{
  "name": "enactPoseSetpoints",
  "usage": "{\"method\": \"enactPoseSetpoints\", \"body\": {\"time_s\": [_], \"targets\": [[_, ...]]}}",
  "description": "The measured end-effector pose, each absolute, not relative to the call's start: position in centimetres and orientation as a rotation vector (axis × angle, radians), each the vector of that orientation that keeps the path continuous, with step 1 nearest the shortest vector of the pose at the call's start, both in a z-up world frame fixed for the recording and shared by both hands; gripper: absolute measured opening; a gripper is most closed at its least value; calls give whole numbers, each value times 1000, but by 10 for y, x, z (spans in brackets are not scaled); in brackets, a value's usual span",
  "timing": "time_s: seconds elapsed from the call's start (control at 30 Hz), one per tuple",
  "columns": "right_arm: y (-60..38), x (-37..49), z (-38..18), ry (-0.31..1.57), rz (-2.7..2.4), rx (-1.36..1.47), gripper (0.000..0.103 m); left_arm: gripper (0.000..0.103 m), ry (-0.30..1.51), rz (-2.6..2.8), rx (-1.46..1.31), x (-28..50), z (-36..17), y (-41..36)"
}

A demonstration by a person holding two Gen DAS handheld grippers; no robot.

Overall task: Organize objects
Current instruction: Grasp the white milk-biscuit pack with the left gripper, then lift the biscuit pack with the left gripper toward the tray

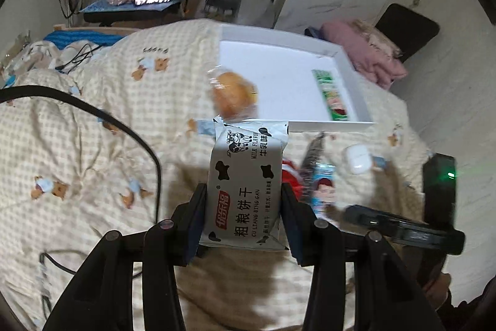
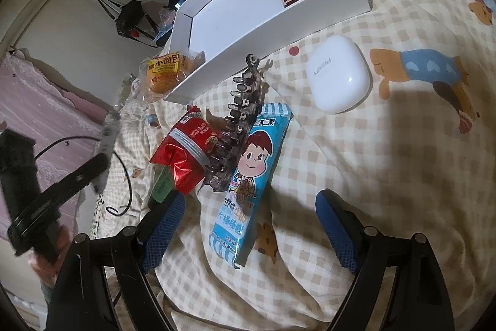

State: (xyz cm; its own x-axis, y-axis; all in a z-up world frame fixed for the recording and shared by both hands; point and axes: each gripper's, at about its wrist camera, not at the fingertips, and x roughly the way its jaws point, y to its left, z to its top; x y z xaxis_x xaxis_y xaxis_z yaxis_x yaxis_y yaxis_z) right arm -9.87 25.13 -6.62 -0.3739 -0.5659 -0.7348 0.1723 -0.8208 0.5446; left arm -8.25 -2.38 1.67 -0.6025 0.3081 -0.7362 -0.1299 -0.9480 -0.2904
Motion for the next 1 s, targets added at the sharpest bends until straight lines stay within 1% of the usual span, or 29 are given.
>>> {"method": "enactPoseSetpoints", "body": {"time_s": [0.13, 0.27, 0.47, 0.63, 1.0], "targets": [[253, -99, -67, -550, -2212, 1401, 87, 49, -330, 2620, -1195, -64, 10, -8], [253, -98, -67, -552, -2211, 1400, 87, 49, -335, 2527, -1322, -73, -16, 2], [252, -98, -67, -547, -2208, 1401, 87, 49, -423, 2527, -1298, -71, -20, -7], [252, -98, -69, -555, -2203, 1410, 87, 49, -389, 2529, -1318, -69, -24, -1], [250, -98, -70, -516, -2203, 1419, 87, 49, -433, 2462, -1368, -72, -34, -2]]}}
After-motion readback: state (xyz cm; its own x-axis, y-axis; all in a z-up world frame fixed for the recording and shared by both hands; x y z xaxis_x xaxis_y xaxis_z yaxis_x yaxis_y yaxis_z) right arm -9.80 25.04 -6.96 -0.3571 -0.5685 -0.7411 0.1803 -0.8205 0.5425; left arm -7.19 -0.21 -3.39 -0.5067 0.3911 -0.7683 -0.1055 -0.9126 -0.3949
